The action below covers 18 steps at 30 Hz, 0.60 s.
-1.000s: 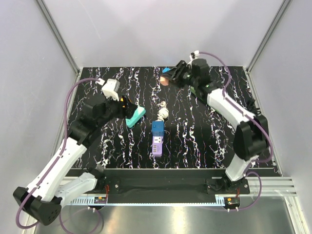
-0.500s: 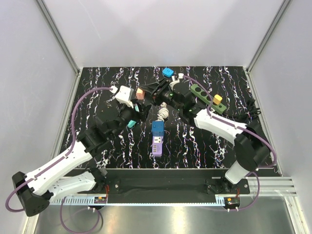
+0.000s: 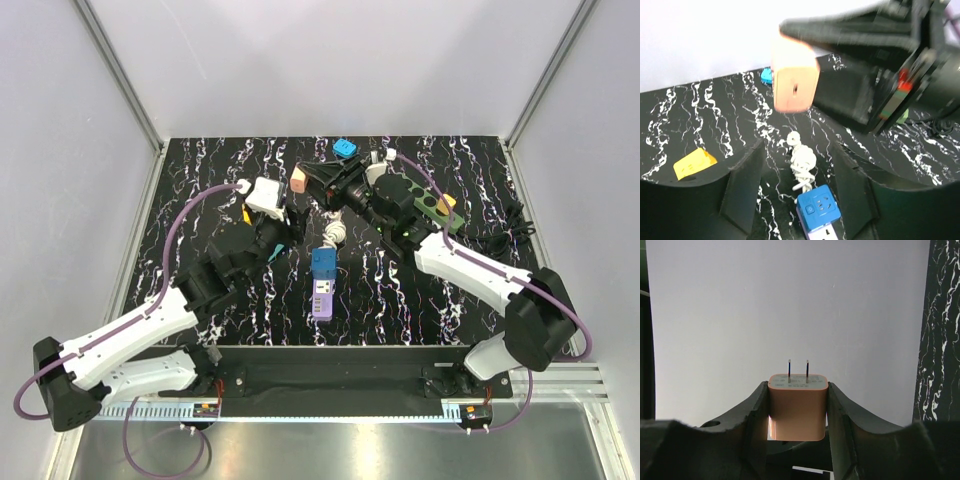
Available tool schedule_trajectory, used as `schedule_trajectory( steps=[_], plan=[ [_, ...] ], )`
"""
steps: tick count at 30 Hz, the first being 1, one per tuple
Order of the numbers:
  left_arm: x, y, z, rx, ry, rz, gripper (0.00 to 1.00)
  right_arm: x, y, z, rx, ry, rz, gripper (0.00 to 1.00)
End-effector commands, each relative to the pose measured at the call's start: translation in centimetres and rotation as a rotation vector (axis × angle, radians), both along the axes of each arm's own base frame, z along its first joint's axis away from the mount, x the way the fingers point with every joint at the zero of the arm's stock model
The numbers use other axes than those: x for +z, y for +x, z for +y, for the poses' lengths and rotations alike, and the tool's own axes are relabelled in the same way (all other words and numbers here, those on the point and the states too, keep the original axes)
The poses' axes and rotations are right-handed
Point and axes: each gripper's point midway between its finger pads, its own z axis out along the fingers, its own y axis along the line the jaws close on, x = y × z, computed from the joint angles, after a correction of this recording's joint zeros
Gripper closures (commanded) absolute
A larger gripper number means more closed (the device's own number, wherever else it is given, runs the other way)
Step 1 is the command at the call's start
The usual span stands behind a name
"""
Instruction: Insert the plug
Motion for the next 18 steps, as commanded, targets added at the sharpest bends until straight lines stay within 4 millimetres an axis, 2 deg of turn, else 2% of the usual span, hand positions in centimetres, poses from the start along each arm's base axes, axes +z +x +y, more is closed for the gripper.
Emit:
schedule_trajectory(
  steps=[1, 8, 15, 18],
  plan=[
    [3.2, 0.3, 0.0, 0.023, -0.085, -0.086, 0.42, 1.7, -1.1, -0.7, -0.008, 0.065, -0.024, 1.00],
    [4.1, 0.3, -0.4, 0.025, -0.115, -0.099, 0.43, 2.2, -1.8, -1.2, 0.001, 0.077, -0.036, 1.00],
    [4.1, 1.0, -0.7, 0.048, -0.108, -0.104, 0.43, 2.3, -3.4, -0.7, 0.037, 0.091, -0.036, 1.00],
    [4.7, 0.9, -0.4, 0.054, -0.126, -0.126, 0.44, 2.2, -4.1, -0.3, 0.049, 0.084, -0.036, 1.00]
  ],
)
